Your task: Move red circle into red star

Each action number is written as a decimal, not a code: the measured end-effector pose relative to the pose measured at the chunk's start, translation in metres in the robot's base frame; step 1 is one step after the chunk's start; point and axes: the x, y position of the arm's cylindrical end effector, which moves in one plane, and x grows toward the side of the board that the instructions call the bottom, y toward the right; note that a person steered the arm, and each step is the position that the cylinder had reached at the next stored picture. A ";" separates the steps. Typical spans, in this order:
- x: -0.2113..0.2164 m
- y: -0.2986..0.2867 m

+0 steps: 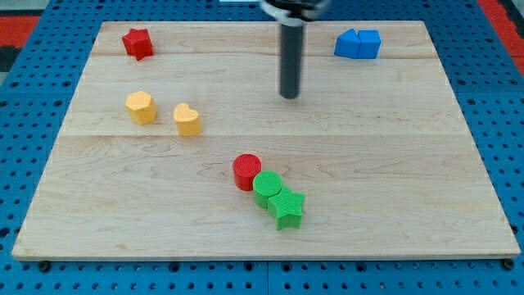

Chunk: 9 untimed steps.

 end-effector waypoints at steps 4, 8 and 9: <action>0.169 -0.157; 0.101 -0.039; 0.082 -0.025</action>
